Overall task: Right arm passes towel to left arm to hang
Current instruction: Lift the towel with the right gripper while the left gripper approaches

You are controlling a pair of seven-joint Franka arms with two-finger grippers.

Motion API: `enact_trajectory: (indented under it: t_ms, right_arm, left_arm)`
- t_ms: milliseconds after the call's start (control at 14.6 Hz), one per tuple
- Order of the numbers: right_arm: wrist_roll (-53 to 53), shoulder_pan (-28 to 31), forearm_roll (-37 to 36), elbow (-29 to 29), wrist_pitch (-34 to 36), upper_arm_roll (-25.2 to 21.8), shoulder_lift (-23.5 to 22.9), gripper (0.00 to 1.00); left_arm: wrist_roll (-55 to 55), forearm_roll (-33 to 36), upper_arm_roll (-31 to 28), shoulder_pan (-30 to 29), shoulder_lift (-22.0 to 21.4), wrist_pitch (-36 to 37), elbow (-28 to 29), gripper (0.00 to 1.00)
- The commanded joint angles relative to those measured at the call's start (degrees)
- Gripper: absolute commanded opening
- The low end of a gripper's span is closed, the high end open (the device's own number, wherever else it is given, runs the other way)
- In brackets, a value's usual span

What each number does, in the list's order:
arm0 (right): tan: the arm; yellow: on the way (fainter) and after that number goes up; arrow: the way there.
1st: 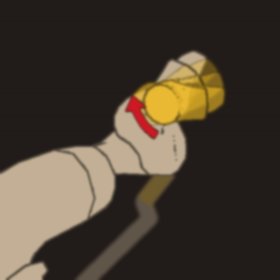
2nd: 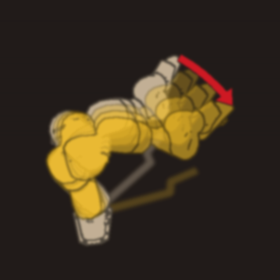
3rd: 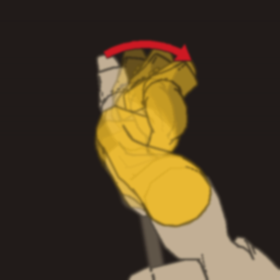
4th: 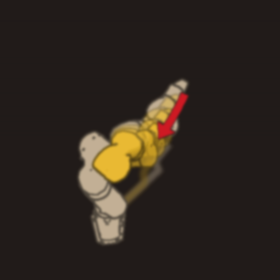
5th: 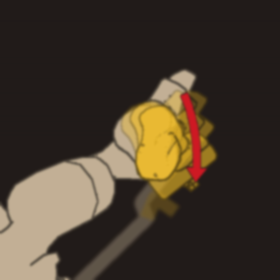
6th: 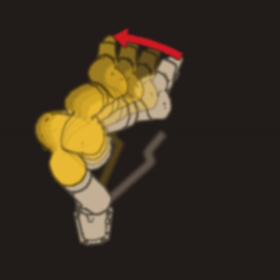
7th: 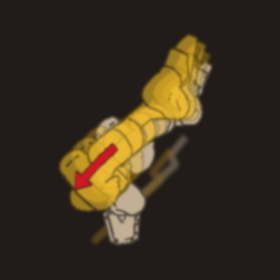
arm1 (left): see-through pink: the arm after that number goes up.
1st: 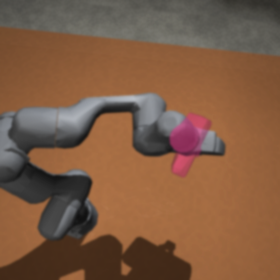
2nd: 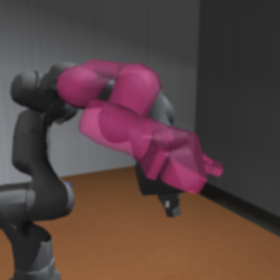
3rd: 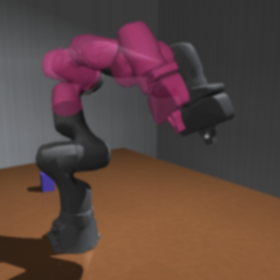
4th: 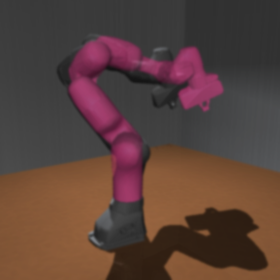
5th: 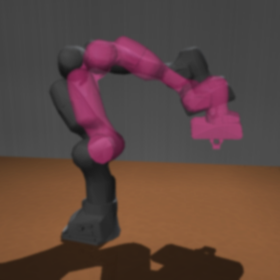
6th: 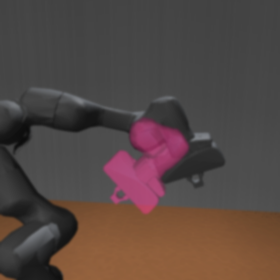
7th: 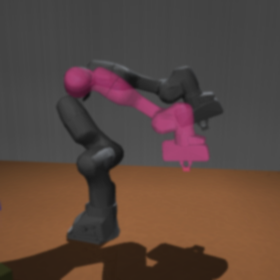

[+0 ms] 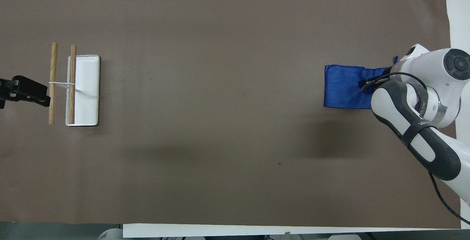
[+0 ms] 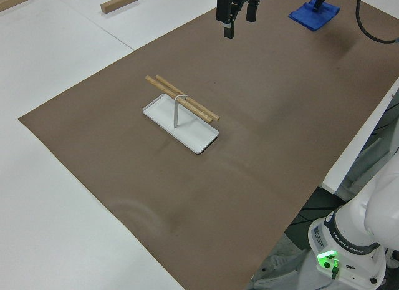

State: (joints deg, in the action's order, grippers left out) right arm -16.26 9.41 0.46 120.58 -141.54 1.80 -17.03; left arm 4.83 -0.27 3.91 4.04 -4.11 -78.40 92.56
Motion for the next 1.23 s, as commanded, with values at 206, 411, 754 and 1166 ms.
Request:
enact_trajectory:
  t_ms: [206, 411, 754, 1166]
  right_arm:
    - [5.42, 1.92, 0.6, -4.37, 10.37, 3.72, 2.08, 0.0]
    - [14.04, 2.1, 0.6, -7.71, 18.64, 7.41, 4.36, 0.0]
    - [38.16, 2.19, 2.69, -14.29, 30.33, 17.06, 5.6, 0.0]
    - [73.25, 1.75, 18.49, -20.2, 28.27, 30.17, 5.42, 0.0]
  left_arm:
    - [1.57, -0.44, -0.04, -0.35, -0.02, 1.66, -0.36, 1.0]
    - [11.48, -0.7, -0.04, -0.52, -1.24, -2.09, 2.34, 1.0]
    - [43.89, -12.81, -0.04, -1.76, -8.36, -20.96, 18.85, 1.0]
    - [64.99, -17.02, 0.48, 1.5, -12.42, -31.98, 29.87, 1.0]
